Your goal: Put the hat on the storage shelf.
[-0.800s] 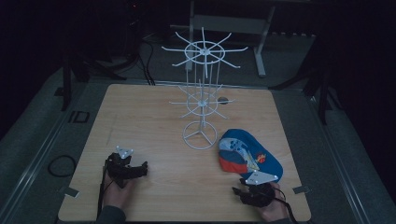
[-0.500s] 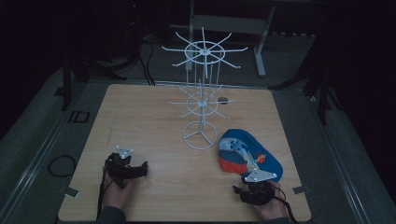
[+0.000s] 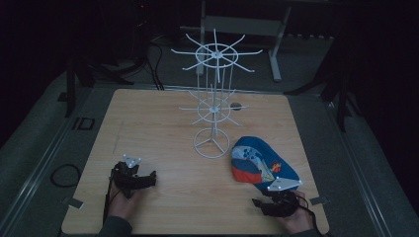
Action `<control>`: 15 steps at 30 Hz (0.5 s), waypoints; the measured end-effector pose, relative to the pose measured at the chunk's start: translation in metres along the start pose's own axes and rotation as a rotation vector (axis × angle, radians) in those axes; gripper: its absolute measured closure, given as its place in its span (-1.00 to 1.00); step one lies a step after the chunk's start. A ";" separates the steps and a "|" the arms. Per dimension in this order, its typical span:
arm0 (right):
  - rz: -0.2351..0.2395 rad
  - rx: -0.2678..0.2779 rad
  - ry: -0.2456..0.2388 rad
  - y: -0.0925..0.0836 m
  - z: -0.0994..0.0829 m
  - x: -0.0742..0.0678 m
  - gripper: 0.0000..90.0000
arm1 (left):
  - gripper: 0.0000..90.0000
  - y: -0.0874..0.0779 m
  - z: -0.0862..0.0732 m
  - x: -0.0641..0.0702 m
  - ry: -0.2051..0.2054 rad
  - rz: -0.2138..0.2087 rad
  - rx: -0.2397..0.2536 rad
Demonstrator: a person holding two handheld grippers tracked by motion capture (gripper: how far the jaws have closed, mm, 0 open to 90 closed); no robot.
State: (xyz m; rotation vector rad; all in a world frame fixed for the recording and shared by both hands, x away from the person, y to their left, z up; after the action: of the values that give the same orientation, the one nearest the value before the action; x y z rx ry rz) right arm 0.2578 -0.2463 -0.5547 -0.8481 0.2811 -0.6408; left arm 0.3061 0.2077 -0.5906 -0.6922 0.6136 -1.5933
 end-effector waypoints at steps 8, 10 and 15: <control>0.007 -0.001 0.015 -0.013 -0.001 0.013 0.04 | -0.95 0.000 0.000 0.000 -0.004 0.003 0.001; -0.014 -0.012 0.004 -0.017 0.000 0.017 0.04 | -0.95 0.000 0.000 0.000 -0.005 0.005 0.001; -0.010 -0.029 0.007 -0.021 0.002 0.021 0.05 | -0.95 0.001 0.001 0.000 -0.008 0.006 0.003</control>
State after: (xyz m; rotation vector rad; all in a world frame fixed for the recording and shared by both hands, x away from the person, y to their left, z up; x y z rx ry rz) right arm 0.2665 -0.2684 -0.5368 -0.8756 0.2936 -0.6505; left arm 0.3069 0.2072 -0.5906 -0.6940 0.6071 -1.5846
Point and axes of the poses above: each handheld gripper's, and its own axes: y roughly forward along the jaws, z roughly out of its top, x roughly to its right, the point moved 3 cm from there along y, roughly forward along the jaws, and after that the axes turned 7 degrees about -y, right-handed, at the moved point
